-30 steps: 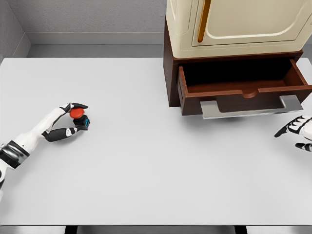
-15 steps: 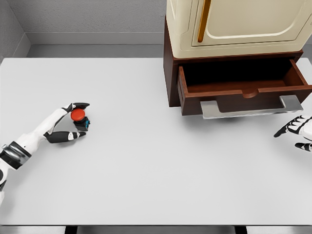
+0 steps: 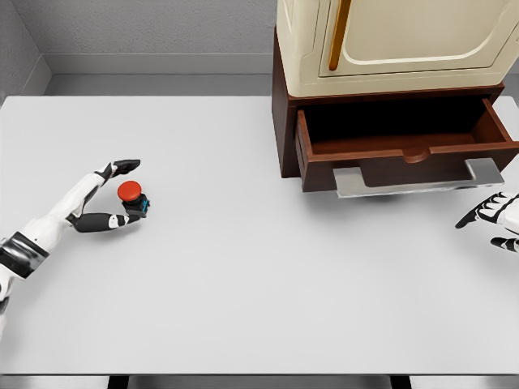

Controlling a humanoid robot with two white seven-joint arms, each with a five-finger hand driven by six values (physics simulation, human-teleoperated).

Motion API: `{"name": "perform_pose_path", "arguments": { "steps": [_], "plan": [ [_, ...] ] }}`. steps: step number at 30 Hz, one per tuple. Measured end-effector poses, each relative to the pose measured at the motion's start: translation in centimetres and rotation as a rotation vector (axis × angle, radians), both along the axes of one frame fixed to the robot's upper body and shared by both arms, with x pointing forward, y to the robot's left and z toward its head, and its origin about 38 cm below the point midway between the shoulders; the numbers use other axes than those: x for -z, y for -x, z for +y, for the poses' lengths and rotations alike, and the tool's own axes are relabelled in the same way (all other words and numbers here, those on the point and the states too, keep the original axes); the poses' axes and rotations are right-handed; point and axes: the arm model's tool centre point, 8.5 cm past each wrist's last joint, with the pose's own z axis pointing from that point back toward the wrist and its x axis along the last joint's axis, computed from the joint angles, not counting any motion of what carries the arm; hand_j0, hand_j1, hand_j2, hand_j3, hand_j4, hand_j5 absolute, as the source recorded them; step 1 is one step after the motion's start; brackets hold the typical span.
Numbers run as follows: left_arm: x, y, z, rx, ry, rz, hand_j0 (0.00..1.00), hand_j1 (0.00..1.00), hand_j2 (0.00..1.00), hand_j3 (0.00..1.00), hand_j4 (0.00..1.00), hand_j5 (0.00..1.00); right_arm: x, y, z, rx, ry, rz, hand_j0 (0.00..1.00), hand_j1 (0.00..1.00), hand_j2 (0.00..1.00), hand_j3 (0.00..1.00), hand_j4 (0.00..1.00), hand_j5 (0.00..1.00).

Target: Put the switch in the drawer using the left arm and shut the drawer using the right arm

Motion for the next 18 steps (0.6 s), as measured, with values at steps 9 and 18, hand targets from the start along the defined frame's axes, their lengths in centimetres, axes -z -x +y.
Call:
{"name": "perform_pose_path", "arguments": {
  "steps": [9, 18],
  "plan": [
    [1.3, -0.4, -0.3, -0.002, 0.005, 0.042, 0.78, 0.78, 0.78, 0.78, 0.78, 0.78, 0.0, 0.0, 0.0, 0.000, 0.000, 0.000, 0.68, 0.68, 0.68, 0.68, 0.68, 0.68],
    [2.0, -0.2, -0.3, -0.007, 0.013, 0.056, 0.55, 0.55, 0.55, 0.55, 0.55, 0.55, 0.0, 0.0, 0.0, 0.000, 0.000, 0.000, 0.68, 0.68, 0.68, 0.68, 0.68, 0.68]
  ]
}}
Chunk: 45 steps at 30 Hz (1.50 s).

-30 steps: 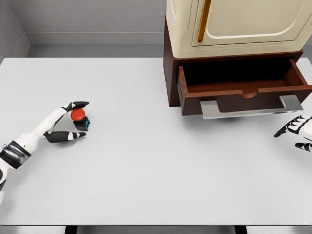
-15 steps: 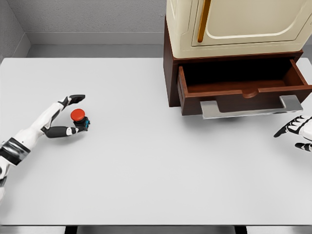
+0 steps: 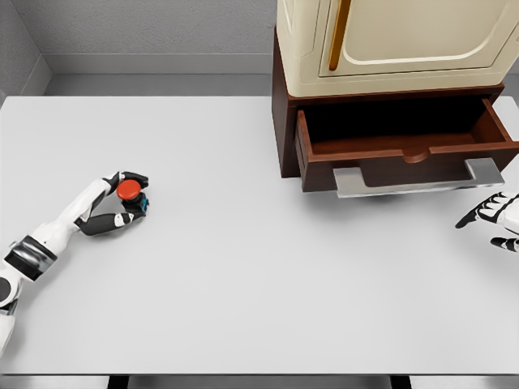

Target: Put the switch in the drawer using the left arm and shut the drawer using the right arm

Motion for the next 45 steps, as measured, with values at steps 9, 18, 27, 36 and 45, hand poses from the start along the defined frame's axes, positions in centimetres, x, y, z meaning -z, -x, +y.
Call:
{"name": "perform_pose_path", "arguments": {
  "steps": [9, 18, 27, 36, 45],
  "plan": [
    [-0.9, -0.1, -0.7, 0.023, 0.000, -0.027, 0.39, 0.39, 0.39, 0.39, 0.39, 0.39, 0.0, 0.0, 0.0, 0.000, 0.000, 0.000, 0.69, 0.69, 0.69, 0.69, 0.69, 0.69],
    [-3.3, -0.4, -2.3, 0.070, 0.001, -0.098, 0.37, 0.37, 0.37, 0.37, 0.37, 0.37, -0.1, -0.1, 0.0, 0.000, -0.001, -0.003, 0.69, 0.69, 0.69, 0.69, 0.69, 0.69],
    [-4.4, -0.6, -4.2, 0.097, 0.036, -0.143, 0.36, 0.36, 0.36, 0.36, 0.36, 0.36, -0.2, -0.1, -0.1, 0.002, 0.000, -0.006, 0.69, 0.69, 0.69, 0.69, 0.69, 0.69],
    [-6.1, -0.5, -7.0, 0.142, 0.087, -0.207, 0.36, 0.36, 0.36, 0.36, 0.36, 0.36, -0.1, -0.1, -0.1, 0.002, -0.001, -0.005, 0.69, 0.69, 0.69, 0.69, 0.69, 0.69],
    [-7.6, -0.7, -9.9, 0.178, 0.144, -0.264, 0.36, 0.36, 0.36, 0.36, 0.36, 0.36, -0.2, -0.1, 0.0, 0.001, -0.002, -0.006, 0.69, 0.69, 0.69, 0.69, 0.69, 0.69]
  ]
}}
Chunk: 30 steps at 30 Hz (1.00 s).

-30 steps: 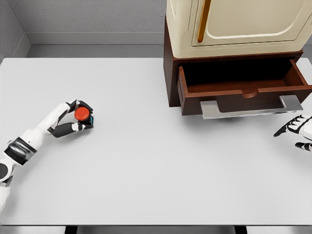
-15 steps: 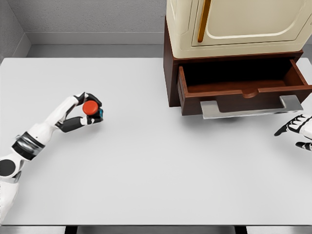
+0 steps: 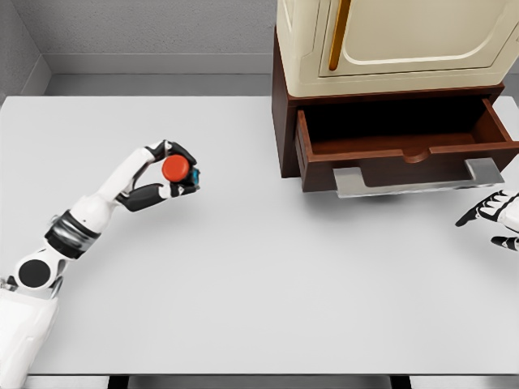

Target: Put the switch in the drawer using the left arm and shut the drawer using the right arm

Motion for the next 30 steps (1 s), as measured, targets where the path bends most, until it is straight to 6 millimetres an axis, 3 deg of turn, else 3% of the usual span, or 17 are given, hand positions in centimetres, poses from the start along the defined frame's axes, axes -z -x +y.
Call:
{"name": "perform_pose_path", "arguments": {
  "steps": [18, 30],
  "plan": [
    [-3.7, -1.4, -6.2, 0.081, 0.075, -0.098, 0.37, 0.37, 0.37, 0.37, 0.37, 0.37, 0.0, 0.0, 0.1, -0.003, 0.001, 0.000, 0.69, 0.69, 0.69, 0.69, 0.69, 0.69],
    [-7.3, -2.6, -10.5, 0.120, 0.067, -0.171, 0.37, 0.37, 0.37, 0.37, 0.37, 0.37, 0.0, 0.0, 0.1, -0.003, 0.001, 0.000, 0.68, 0.68, 0.68, 0.68, 0.68, 0.68]
  ]
}}
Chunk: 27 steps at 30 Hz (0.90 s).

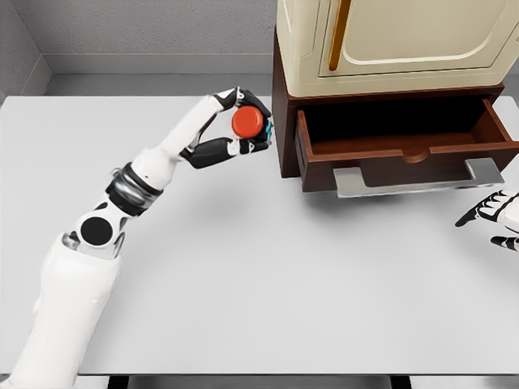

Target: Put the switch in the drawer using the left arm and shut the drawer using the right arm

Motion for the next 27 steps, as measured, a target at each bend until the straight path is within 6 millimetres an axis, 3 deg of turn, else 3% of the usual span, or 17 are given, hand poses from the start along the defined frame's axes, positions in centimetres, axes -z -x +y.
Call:
{"name": "perform_pose_path", "arguments": {
  "steps": [9, 27],
  "plan": [
    [-2.9, -0.4, -3.8, 0.030, 0.006, -0.084, 0.37, 0.37, 0.37, 0.37, 0.37, 0.37, 0.0, 0.0, 0.0, 0.001, 0.001, 0.001, 0.68, 0.68, 0.68, 0.68, 0.68, 0.68],
    [-4.2, -1.6, -8.9, 0.043, -0.242, -0.210, 0.37, 0.37, 0.37, 0.37, 0.37, 0.37, 0.0, 0.0, 0.0, 0.000, 0.001, 0.001, 0.69, 0.69, 0.69, 0.69, 0.69, 0.69]
  ]
}}
